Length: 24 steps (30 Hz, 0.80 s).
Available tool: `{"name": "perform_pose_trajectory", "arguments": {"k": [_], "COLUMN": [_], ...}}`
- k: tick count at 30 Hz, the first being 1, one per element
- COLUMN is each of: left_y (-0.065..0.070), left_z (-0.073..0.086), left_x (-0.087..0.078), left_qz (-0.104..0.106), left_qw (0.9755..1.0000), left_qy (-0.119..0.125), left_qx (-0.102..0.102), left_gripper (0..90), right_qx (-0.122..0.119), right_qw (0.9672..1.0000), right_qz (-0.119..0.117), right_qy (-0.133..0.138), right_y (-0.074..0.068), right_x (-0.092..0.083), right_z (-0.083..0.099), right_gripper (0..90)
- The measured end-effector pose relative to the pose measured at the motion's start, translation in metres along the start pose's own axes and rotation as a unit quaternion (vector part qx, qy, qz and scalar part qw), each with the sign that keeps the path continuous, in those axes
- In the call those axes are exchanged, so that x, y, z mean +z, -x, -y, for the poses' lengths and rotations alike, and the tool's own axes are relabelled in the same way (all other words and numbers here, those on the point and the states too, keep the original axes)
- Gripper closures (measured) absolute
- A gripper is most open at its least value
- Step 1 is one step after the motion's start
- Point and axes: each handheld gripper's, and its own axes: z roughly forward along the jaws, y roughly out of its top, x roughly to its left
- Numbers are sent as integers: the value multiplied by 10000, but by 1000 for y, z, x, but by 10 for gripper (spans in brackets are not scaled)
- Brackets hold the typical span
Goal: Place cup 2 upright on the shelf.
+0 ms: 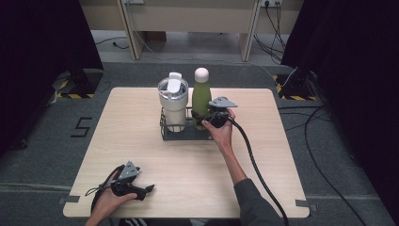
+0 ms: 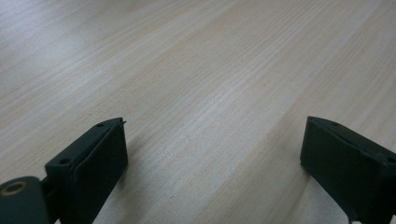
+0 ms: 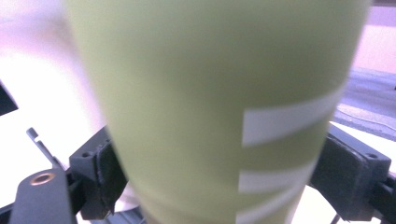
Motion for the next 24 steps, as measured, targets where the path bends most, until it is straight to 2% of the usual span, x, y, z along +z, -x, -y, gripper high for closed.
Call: {"name": "perform_pose_trajectory", "arguments": {"k": [9,24], "left_y": [0,0], "left_z": [0,0], "left_x": [0,0], "left_qz": [1,1], "left_qw": [10000,10000], "left_qy": [4,8], "left_qx": [-10,-17], "left_gripper": [67,67], "right_qx": [-81,-28], "right_qw": [9999,9999], "right_qz": [60,44], "right_qy": [-8,103], "right_y": [-3,1], "right_x": [-13,-43], "right_z": [0,4], "right_gripper": [149,150]}}
